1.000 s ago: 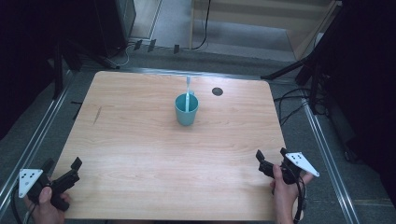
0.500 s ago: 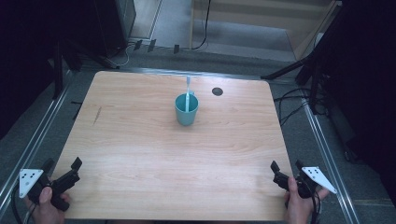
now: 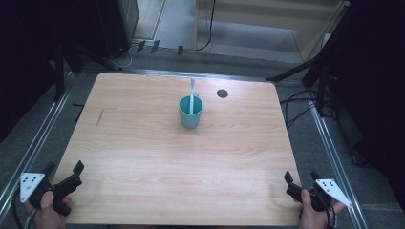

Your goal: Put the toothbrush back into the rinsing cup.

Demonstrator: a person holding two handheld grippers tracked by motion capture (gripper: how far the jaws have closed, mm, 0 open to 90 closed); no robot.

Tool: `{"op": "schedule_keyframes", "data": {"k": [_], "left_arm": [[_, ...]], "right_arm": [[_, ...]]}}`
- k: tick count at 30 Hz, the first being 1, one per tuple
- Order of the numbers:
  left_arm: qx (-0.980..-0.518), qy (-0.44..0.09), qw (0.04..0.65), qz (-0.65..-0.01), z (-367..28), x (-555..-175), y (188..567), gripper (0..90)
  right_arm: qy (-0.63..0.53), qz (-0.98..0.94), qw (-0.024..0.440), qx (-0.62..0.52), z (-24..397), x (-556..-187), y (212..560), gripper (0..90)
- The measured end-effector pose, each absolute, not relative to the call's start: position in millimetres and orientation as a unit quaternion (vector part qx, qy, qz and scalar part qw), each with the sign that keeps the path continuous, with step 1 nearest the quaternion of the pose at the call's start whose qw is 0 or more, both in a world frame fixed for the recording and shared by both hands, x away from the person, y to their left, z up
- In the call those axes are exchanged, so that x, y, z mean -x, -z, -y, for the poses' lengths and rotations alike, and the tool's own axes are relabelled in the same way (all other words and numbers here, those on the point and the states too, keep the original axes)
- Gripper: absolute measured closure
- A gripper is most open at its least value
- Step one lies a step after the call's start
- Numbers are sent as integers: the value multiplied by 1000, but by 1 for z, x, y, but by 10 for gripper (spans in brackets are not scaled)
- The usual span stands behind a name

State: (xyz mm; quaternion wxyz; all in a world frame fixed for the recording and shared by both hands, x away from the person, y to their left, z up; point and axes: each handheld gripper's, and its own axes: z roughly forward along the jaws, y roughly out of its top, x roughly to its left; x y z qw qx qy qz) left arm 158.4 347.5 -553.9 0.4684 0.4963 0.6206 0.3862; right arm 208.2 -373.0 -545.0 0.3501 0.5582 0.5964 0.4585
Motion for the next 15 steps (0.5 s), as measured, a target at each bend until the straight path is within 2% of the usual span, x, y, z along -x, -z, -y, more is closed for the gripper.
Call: {"op": "schedule_keyframes", "data": {"k": [6, 7, 8, 9, 10, 15], "left_arm": [[-498, -388, 466, -620, -347, -158, 554, 64], [-499, -387, 465, -620, -347, -158, 554, 64], [-500, -386, 465, -619, -346, -158, 554, 64], [-502, -387, 465, -618, -346, -158, 554, 64], [-502, -388, 464, -618, -346, -158, 554, 64], [-501, -387, 464, -619, -346, -159, 554, 64]], "right_arm": [[-439, -615, 367, -543, 369, -201, 545, 2], [-447, -603, 368, -549, 371, -199, 545, 70], [-447, -603, 368, -549, 371, -199, 545, 70], [-447, -592, 373, -557, 372, -199, 545, 141], [-442, -581, 379, -569, 373, -199, 545, 163], [-434, -589, 383, -565, 370, -199, 545, 147]]}}
